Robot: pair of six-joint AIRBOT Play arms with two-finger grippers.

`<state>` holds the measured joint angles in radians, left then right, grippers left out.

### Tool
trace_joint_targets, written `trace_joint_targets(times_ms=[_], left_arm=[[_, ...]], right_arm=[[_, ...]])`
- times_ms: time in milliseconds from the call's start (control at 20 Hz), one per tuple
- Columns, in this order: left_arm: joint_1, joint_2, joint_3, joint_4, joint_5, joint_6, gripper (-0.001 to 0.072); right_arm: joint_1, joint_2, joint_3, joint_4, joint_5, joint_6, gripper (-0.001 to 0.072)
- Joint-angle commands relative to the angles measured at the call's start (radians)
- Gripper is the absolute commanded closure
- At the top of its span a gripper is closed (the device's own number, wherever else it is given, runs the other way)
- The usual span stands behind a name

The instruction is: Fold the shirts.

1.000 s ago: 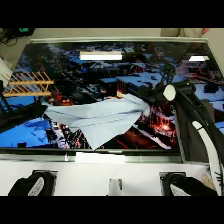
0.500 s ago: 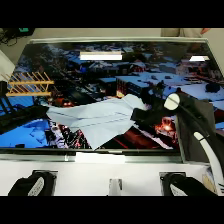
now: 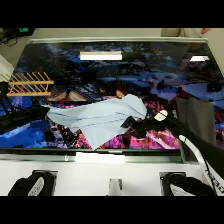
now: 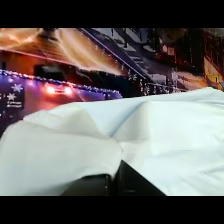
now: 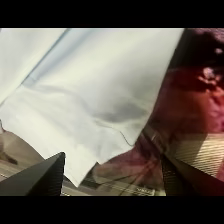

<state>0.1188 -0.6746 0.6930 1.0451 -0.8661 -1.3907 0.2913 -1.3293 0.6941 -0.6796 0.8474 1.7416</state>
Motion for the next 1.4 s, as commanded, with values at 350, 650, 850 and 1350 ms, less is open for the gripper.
trace_joint_targets(times_ms=[350,650,850,1350], left_arm=[[-0.001,-0.001,0.000,0.001,-0.009,0.000,0.0669],[0.000,0.001,0.000,0.001,-0.008,0.000,0.0670],[0.002,0.006,0.202,0.030,-0.005,0.074,0.0670],[0.001,0.014,1.148,0.032,0.096,-0.040,0.0670]], right_arm=[[0.001,-0.113,-0.013,0.206,-0.112,-0.083,0.0224],[-0.002,-0.092,0.014,0.244,-0.053,-0.241,0.0688],[-0.002,0.129,0.277,-0.108,0.046,-0.317,0.0688],[-0.002,0.804,1.038,-1.062,-0.025,0.100,0.0687]])
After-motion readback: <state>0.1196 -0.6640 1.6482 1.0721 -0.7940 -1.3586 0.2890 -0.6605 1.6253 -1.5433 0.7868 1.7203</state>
